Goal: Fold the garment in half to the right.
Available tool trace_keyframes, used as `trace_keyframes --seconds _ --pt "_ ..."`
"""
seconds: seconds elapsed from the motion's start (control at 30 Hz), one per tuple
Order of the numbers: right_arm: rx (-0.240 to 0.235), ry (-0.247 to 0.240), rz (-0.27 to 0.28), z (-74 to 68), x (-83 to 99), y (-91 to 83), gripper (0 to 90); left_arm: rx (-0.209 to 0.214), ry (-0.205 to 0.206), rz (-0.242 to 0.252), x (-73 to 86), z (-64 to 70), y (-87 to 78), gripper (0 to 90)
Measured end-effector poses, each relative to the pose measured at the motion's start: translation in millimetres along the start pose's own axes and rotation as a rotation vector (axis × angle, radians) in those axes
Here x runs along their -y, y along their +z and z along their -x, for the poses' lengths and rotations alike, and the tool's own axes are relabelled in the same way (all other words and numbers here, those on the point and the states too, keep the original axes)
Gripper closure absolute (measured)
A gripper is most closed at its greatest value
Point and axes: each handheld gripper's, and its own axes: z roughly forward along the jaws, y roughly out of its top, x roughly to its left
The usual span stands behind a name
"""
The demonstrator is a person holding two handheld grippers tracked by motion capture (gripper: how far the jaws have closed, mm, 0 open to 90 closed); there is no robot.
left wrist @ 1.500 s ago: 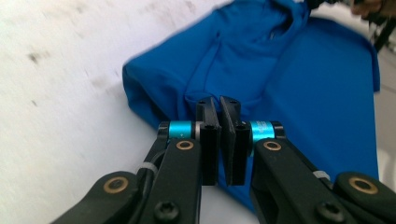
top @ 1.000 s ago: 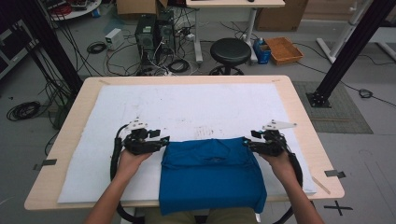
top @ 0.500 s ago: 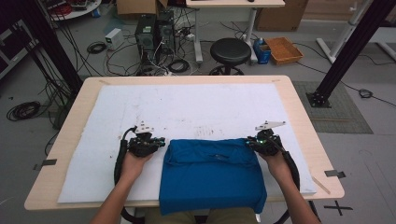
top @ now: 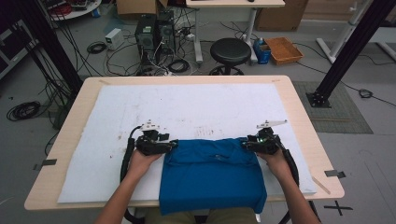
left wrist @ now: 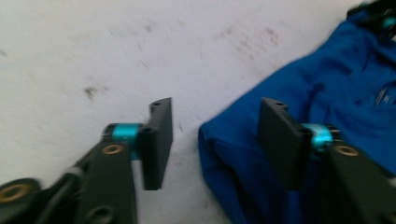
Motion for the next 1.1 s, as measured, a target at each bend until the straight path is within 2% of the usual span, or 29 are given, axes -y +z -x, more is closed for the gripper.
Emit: trace_keyframes --seconds 0.03,0.07,0.1,0.17,0.27,0.33,0.5,0.57,0.6,0.63,0.67,0.7,0.77,0.8,0.87,0.93,0.97,1.03,1.1 --pt "-0.017 -0.01 -0.001 0.4 0.1 -0.6 72.3 -0.005 0.022 -0.016 -1.1 2.6 1.1 67.2" --pt "-0.043 -0.008 -0.002 -0.4 0.4 -1.2 76.6 -0.009 0.022 -0.015 -2.4 5.4 1.2 74.4" --pt "-0.035 -0.017 -0.006 -1.8 0.6 -1.9 80.8 -0.023 0.025 -0.027 -4.1 6.8 1.0 79.8" --pt "-0.032 -0.018 0.001 -2.4 -0.6 -3.4 84.7 -0.036 0.001 -0.025 -7.3 5.3 0.5 82.6" --pt "0.002 -0.039 0.026 -2.5 -7.1 -2.1 85.2 -0.058 -0.05 0.026 -13.1 -4.8 -1.4 83.3" --pt "0.036 -0.046 0.063 -1.4 -16.2 3.0 85.2 -0.074 -0.08 0.067 -19.4 -12.3 -2.5 83.3" --pt "0.086 -0.04 0.118 2.6 -43.8 19.9 85.2 -0.135 -0.097 0.136 -34.8 -30.7 -0.7 83.2" --pt "0.103 -0.039 0.123 3.4 -55.0 25.7 85.0 -0.159 -0.12 0.161 -36.6 -37.1 1.9 82.3" --pt "0.112 -0.039 0.122 3.1 -58.8 28.6 82.4 -0.17 -0.124 0.168 -36.5 -37.8 2.0 77.2" --pt "0.12 -0.031 0.117 3.1 -60.0 29.9 74.5 -0.176 -0.122 0.175 -36.5 -38.3 0.9 69.0" --pt "0.128 -0.012 0.116 3.2 -60.5 30.4 61.6 -0.167 -0.116 0.185 -36.6 -37.5 -1.8 62.3" --pt "0.134 -0.005 0.121 3.8 -59.6 29.1 54.8 -0.163 -0.092 0.194 -36.8 -35.1 -5.4 59.3" --pt "0.121 0.003 0.146 3.5 -55.3 21.5 48.9 -0.143 -0.042 0.219 -37.2 -28.3 -12.9 57.9" --pt "0.112 0.0 0.162 2.1 -52.2 15.8 47.1 -0.11 -0.037 0.223 -37.1 -25.8 -15.4 55.3" --pt "0.067 -0.015 0.166 -1.0 -47.0 7.9 47.4 -0.06 -0.007 0.219 -34.6 -19.0 -16.6 54.6" --pt "0.02 -0.055 0.149 -6.5 -41.9 3.9 56.1 -0.017 0.015 0.195 -31.3 -13.8 -12.9 54.5" --pt "0.001 -0.071 0.139 -9.1 -40.3 3.9 58.6 -0.013 0.031 0.165 -29.2 -11.2 -8.2 54.3" --pt "-0.027 -0.122 0.107 -15.8 -38.4 7.6 61.2 -0.001 0.031 0.127 -27.2 -10.2 0.3 53.8" --pt "-0.02 -0.154 0.071 -20.9 -39.8 17.0 61.2 0.001 0.027 0.09 -26.0 -9.4 10.3 53.8"
